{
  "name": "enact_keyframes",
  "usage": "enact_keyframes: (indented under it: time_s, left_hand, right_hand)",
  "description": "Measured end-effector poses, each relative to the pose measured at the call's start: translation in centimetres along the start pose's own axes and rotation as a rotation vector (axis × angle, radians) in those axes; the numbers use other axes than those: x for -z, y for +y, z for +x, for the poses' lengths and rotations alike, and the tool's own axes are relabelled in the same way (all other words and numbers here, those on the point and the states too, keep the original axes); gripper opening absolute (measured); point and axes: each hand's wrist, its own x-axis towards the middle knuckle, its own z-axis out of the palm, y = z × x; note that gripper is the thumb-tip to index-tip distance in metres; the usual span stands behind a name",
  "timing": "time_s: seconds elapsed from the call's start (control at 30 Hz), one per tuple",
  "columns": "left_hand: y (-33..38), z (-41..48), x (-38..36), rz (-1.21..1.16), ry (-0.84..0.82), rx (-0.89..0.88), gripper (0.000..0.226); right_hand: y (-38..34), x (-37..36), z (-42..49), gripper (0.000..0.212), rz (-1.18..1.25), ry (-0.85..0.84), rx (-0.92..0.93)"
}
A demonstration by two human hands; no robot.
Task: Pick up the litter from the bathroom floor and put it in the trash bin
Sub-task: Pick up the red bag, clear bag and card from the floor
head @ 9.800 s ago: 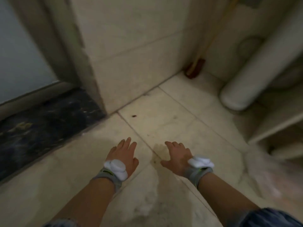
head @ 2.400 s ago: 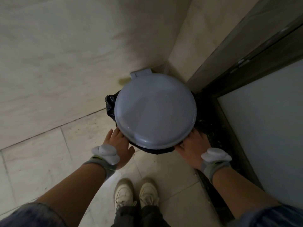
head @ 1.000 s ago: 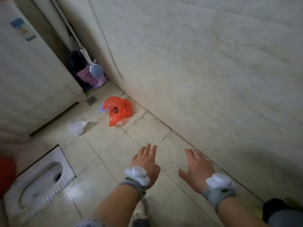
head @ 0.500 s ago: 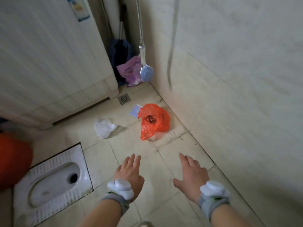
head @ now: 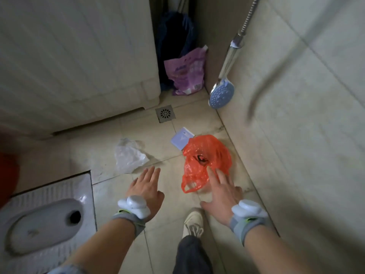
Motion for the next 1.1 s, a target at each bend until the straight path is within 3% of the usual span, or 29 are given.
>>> enact_keyframes:
  time_s: [0.17, 0.3, 0.5, 0.67, 0.8, 0.93, 1.1]
  left_hand:
    - [-3.5, 12.6, -3.1, -0.058, 0.002, 0.122, 0.075]
    - [-7.5, 20.2, -7.5, 0.042, 0.003, 0.182, 0.082]
    - [-14.5, 29.0, -15.6, 0.042, 0.113, 0.437, 0.103]
    - [-17.2, 33.7, -18.5, -0.129, 0.080, 0.413, 0.085]
    - [-16.2, 36.2, -18.1, -0.068, 0.178, 0.264, 0.047]
    - [-13.8, 37.9, -15.8, -0.160, 0.249, 0.106, 0.018]
    - [-8.2, 40.2, -13.3, -0.261, 0.398, -0.085, 0.031]
  right_hand:
    - [2.7, -4.7, 12.1, 0.107, -0.099, -0.031, 0.012]
    - [4.7, -9.3, 20.1, 0.116, -0.274, -0.070, 0.049]
    - [6.8, -16.9, 29.1, 0.127, -0.257, -0.189, 0.003]
    - [7.8, -21.8, 32.4, 0.124, -0.210, -0.223, -0.073]
    - [8.1, -23.1, 33.2, 0.102, -0.198, -0.114, -0.088]
    - [8.7, -22.9, 33.8, 0.053, -0.085, -0.133, -0.116]
    - [9.4, -22.9, 33.6, 0.030, -0.054, -0.198, -0.131]
